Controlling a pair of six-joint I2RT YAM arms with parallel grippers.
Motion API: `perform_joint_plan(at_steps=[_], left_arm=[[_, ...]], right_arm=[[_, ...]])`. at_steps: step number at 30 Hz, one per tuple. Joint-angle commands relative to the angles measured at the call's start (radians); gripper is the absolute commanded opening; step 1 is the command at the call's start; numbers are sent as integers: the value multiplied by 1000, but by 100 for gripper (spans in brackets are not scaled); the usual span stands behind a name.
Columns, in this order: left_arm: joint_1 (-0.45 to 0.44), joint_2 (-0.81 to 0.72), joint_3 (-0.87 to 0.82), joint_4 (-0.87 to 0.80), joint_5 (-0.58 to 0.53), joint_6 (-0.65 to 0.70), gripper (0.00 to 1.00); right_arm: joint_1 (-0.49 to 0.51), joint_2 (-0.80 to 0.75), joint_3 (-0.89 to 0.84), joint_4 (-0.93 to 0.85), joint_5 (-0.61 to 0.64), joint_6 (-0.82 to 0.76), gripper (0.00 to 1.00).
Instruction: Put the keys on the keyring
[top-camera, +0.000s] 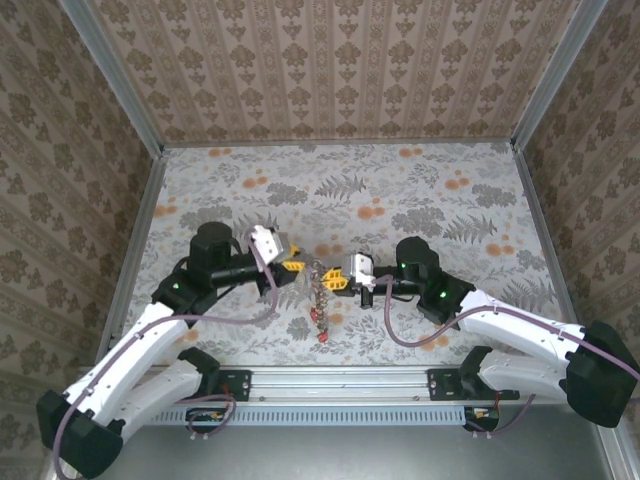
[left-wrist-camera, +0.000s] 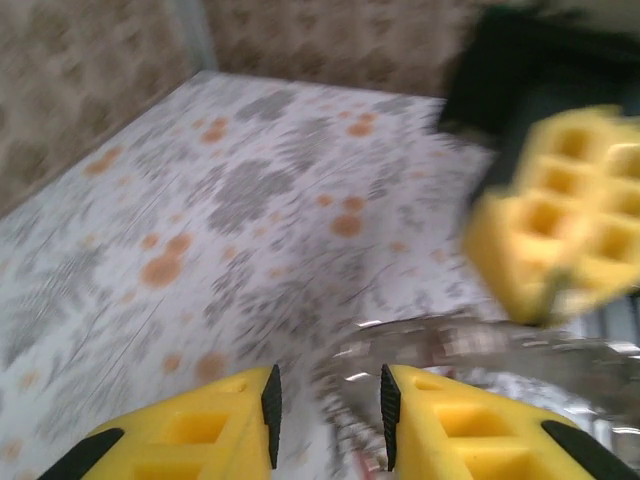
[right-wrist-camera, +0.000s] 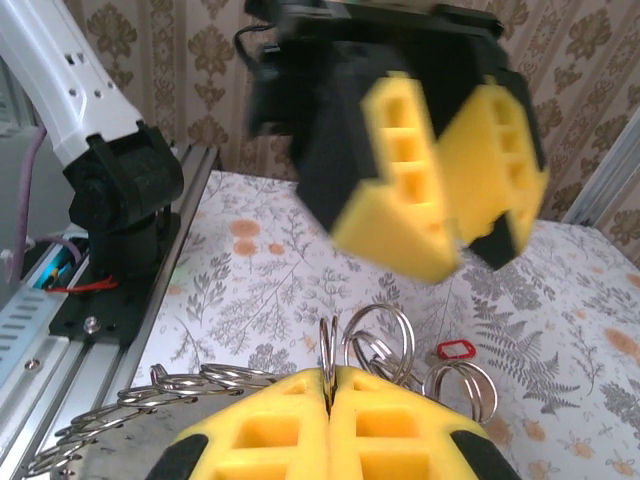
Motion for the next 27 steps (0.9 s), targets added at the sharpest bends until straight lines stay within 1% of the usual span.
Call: perform_joint_plan(at_steps=[1,2,4,6,8,10,12,14,16,17,18,19,20,22,23,25,26,27], left_arm=[[122,51,62,-72,-103,-210,35],[162,69,78,-94,-149,-279,35],[236,109,105,-160,-208,-364,37],[312,155,122,-219,-253,-453,41],[398,213,140,-282,-255,-549,41],[463,266,150,-319,-219,-613,41],[495,318,153,-340,-205,-640,42],[503,350,148,-335,-210,-644,43],[506,387,152,-332,-190,-650,41],[505,402,148,-296,-133,-647,40],[491,403,136,-228,-44,-635,38],[465,388,121,-156,12,-605,37],[408,350,105,-70,94,-540,37],[288,244,62,63,131,-397,37],[232,184,26,157,179,-322,36],[152,99,-36,307,294,-204,35],[114,68,-53,326,317,-157,34],[98,51,-56,311,328,-99,34]], right_arm=[[3,-27,15,-12,18,-57,0],[3,-30,9,-9,28,-60,0],[3,-33,5,-14,51,-66,0],[1,-35,5,-30,76,-78,0],[2,-42,3,-54,104,-95,0],[2,-47,1,-80,131,-115,0],[-1,-52,-2,-98,142,-130,0],[-2,-54,-9,-92,143,-128,0],[-2,-54,-17,-75,143,-114,0],[-4,-52,-21,-60,142,-102,0],[-6,-49,-26,-45,134,-85,0],[-11,-46,-31,-26,121,-68,0],[-18,-45,-33,-13,105,-48,0],[-34,-44,-42,24,80,-3,0],[-45,-45,-46,54,65,25,0],[-62,-44,-56,105,44,75,0],[-66,-44,-59,124,33,96,0],[-70,-44,-61,137,21,111,0]])
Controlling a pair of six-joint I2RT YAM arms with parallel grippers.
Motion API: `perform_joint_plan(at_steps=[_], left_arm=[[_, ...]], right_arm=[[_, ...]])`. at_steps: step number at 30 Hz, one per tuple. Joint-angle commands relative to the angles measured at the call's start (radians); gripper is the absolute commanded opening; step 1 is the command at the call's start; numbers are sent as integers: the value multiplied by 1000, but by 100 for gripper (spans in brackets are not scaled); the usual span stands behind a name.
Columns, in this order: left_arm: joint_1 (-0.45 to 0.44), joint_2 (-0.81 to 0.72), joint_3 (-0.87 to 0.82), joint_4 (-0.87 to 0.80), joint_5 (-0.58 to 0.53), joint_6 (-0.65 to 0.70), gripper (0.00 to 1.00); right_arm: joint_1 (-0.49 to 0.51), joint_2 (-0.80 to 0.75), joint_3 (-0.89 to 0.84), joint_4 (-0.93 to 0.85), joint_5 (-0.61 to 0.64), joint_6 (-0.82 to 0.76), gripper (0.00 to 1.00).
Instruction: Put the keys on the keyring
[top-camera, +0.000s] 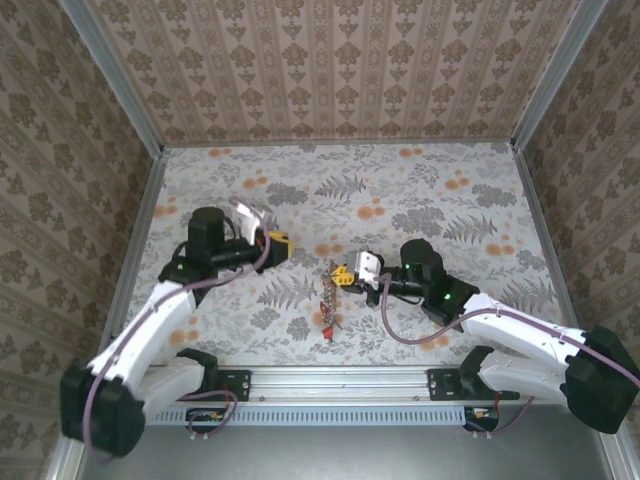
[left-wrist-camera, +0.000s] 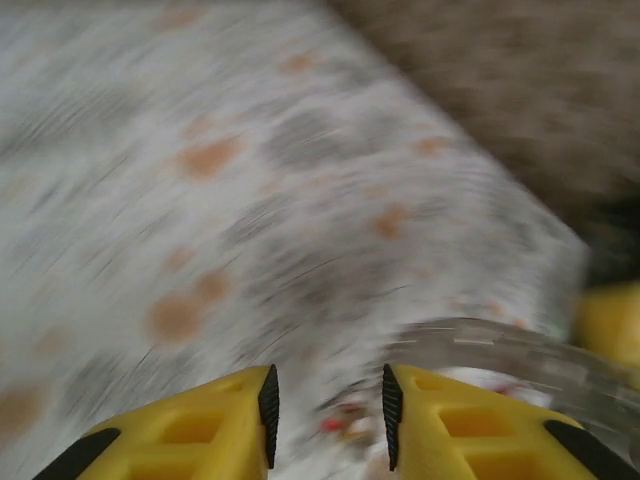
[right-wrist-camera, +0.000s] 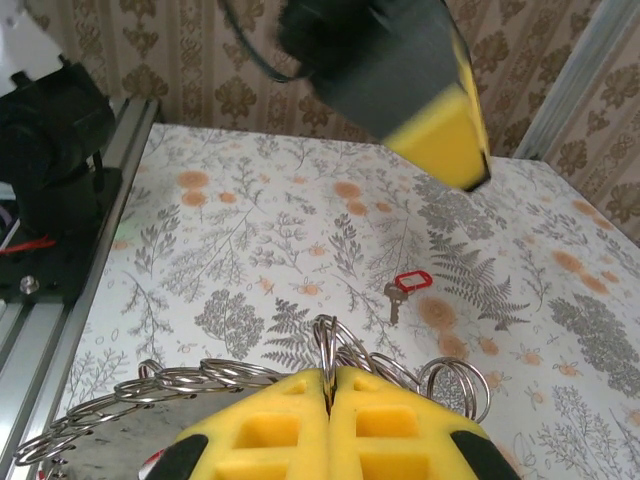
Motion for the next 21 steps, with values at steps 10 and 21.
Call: perform_joint_plan(at_steps=[10,21], left_arm=[[-229,10,55,-22,195,428,27],[-262,23,71,-43,174,473,22]], right_arm=[[-13,-26,6,189,-133,137,0],[-13,-18,23,189,-160,145,0]])
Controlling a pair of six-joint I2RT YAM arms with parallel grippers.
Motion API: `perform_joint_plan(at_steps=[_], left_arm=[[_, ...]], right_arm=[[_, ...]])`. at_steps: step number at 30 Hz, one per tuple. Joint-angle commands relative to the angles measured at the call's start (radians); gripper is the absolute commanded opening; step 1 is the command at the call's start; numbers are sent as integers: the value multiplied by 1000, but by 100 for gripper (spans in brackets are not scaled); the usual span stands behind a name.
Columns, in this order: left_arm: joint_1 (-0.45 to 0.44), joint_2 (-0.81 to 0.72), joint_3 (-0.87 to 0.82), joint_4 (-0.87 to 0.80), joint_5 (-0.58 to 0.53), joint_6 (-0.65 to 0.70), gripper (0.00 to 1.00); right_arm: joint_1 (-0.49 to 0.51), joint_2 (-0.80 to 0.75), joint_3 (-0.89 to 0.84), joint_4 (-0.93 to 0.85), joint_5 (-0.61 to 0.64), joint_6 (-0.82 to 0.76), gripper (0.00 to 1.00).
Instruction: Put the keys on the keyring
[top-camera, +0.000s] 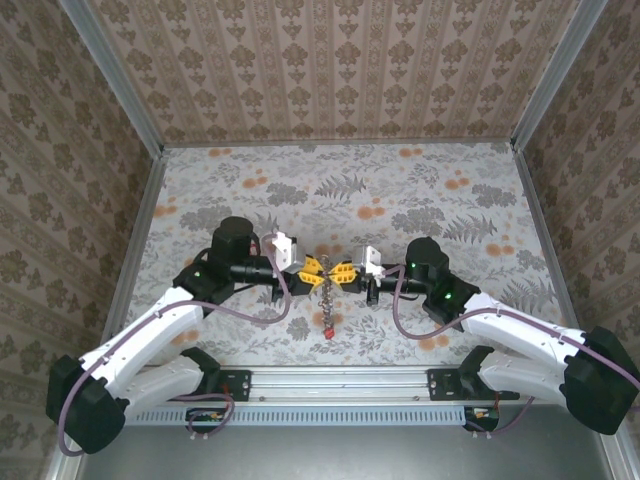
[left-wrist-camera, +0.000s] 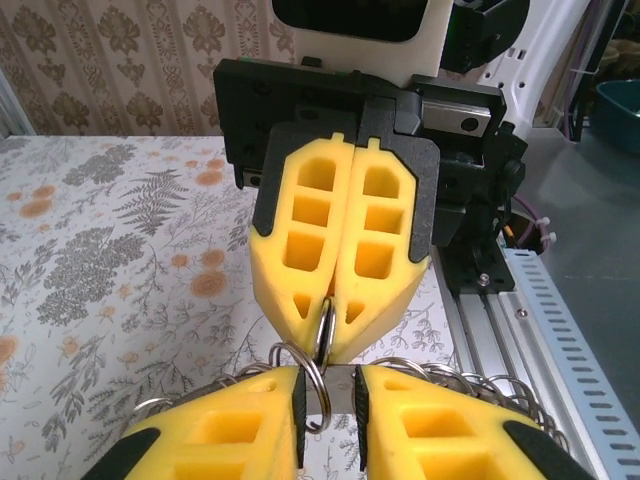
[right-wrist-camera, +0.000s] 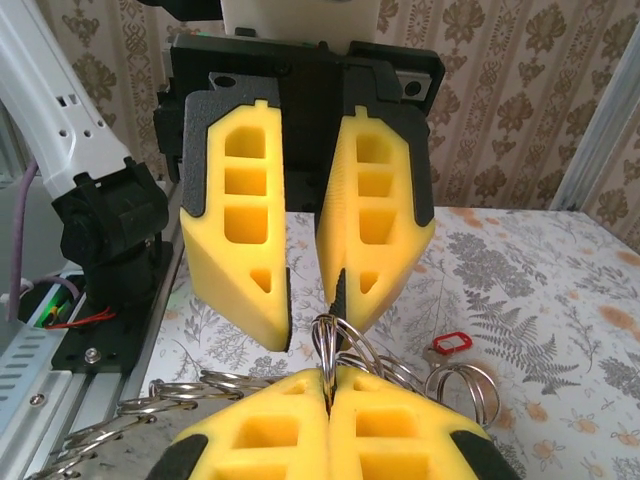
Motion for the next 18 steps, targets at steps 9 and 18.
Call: perform_joint_plan(at_steps=[9,18], left_arm=[[-5,-50,15,-66,-111,72,18],[7,0,60,-33,-170,24,10]], right_arm=[[-2,-13,28,79,-47,22,0],[-2,15,63,45,-144,29,0]])
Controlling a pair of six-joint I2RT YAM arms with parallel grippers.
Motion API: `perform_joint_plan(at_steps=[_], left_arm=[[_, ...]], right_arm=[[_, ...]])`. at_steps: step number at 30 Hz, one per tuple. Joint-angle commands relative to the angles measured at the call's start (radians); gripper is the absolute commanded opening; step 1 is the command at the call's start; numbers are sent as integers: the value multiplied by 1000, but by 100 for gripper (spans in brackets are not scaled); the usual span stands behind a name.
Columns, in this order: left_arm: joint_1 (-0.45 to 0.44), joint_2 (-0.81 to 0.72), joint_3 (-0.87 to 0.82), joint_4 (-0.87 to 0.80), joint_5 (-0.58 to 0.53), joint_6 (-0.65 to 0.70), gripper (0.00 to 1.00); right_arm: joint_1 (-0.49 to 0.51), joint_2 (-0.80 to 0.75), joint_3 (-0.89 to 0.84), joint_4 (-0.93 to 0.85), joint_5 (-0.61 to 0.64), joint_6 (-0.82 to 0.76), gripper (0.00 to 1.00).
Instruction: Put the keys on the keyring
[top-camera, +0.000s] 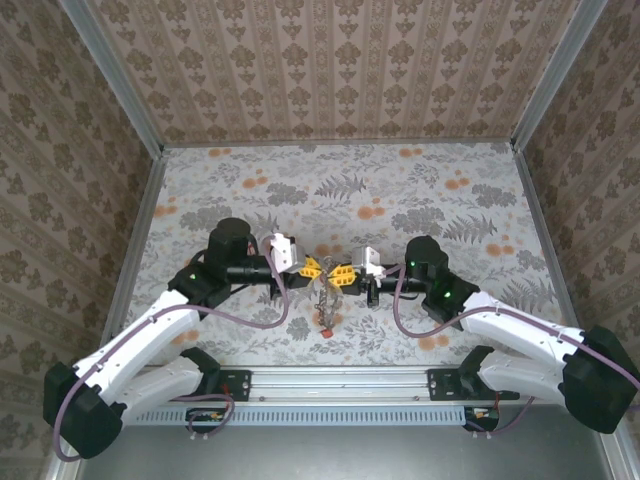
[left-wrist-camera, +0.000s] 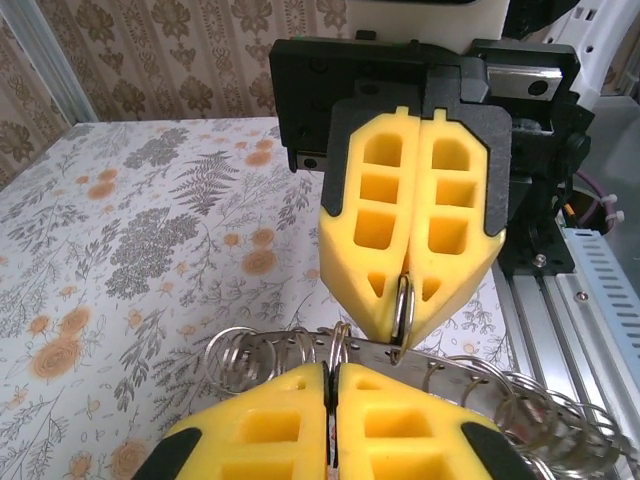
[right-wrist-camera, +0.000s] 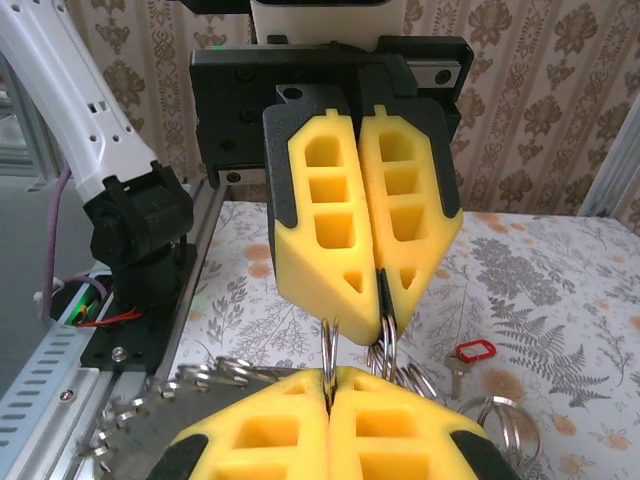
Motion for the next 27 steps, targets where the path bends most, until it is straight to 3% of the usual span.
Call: perform_joint_plan(at_steps=[1,3,6,12,16,23,27], left_arm=[[12,42,55,15,-52,-35,13],[11,85,77,12,-91,-78,21],[13,153,121,-19,-124,-141,22],[13,221,149,-57,-89,-186,26],[29,130,90,-33,-22,-165,29],[130,-116,-10,-46,86,-89,31],[126,-149,-36,-27,180,-73,31]], right_arm=[[2,4,55,46,-91,21,0],[3,13,68,35,-108,16,0],[7,25,91,-12,-133,-13,0],[10,13,82,-31,-86,-51,0],[5,-1,64,-8,-34,-47,0],[-2,-8,39,48,-21,-11,0],[-3,-7,37,70,-4,4,0]])
